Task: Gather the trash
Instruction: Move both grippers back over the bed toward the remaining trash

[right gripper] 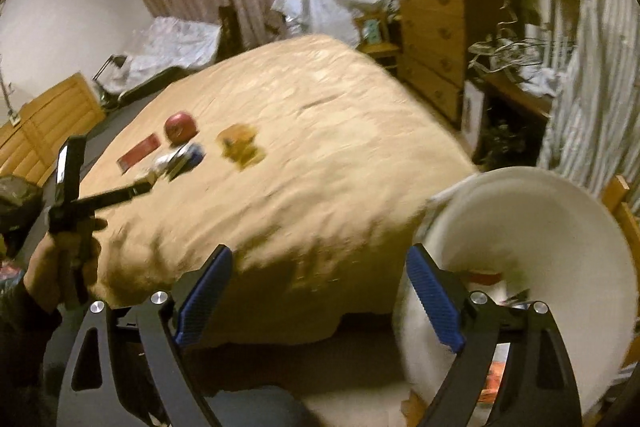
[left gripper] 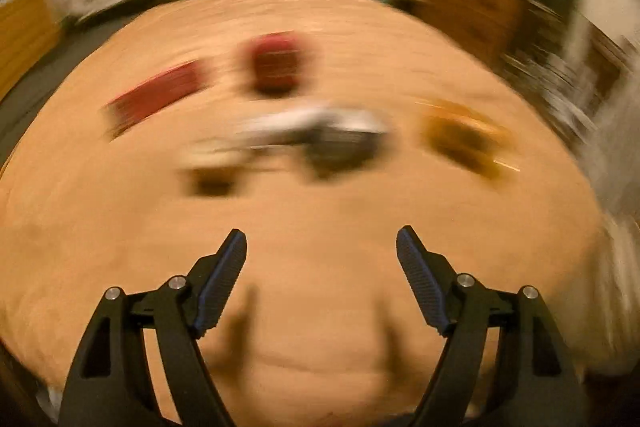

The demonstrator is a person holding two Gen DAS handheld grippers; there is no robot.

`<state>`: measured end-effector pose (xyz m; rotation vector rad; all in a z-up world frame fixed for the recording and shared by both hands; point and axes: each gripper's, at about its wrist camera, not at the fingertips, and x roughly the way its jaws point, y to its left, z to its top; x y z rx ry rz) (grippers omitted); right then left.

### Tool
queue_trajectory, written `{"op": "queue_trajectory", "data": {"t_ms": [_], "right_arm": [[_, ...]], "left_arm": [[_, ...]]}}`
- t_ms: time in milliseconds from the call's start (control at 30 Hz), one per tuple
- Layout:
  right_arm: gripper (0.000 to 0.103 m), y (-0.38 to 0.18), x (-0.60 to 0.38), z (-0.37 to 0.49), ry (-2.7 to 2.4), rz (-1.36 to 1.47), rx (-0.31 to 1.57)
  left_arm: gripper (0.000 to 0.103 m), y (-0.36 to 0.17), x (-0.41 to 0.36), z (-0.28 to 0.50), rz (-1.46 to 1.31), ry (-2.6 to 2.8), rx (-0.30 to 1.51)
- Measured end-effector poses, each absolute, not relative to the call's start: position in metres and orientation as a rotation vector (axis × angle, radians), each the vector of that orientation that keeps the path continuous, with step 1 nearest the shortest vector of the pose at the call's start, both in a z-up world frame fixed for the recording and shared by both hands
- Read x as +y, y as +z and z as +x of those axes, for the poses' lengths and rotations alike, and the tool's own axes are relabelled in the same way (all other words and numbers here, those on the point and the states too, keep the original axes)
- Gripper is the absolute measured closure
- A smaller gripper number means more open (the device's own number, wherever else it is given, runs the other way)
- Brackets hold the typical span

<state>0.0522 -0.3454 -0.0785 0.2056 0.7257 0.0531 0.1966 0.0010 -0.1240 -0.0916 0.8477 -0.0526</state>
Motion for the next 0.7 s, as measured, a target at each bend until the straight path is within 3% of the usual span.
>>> {"op": "queue_trajectory", "data": {"t_ms": [167, 467, 567, 633, 700], "right_arm": [[0.014, -0.091, -0.308, 0.08, 0.115, 0.183, 0.763], [0.014, -0.104, -0.26, 0.125, 0.258, 0.229, 0.811], [0.027, -0.112, -0.241, 0.162, 0.381, 0.357, 0.825], [0.045, -0.118, -0.223, 0.186, 0.424, 0.382, 0.838], [0.049, -0.127, -0.193, 0.221, 0.469, 0.403, 0.86]], "left_arm": [[0.023, -0.149, 0.065, 0.223, -0.215, 0.079, 0.899], [0.022, -0.123, 0.063, 0.224, -0.125, 0.095, 0.771], [0.022, -0.118, 0.071, 0.226, -0.115, 0.096, 0.742], [0.022, -0.12, 0.078, 0.227, -0.142, 0.096, 0.742], [0.022, -0.123, 0.082, 0.227, -0.154, 0.093, 0.751]]}}
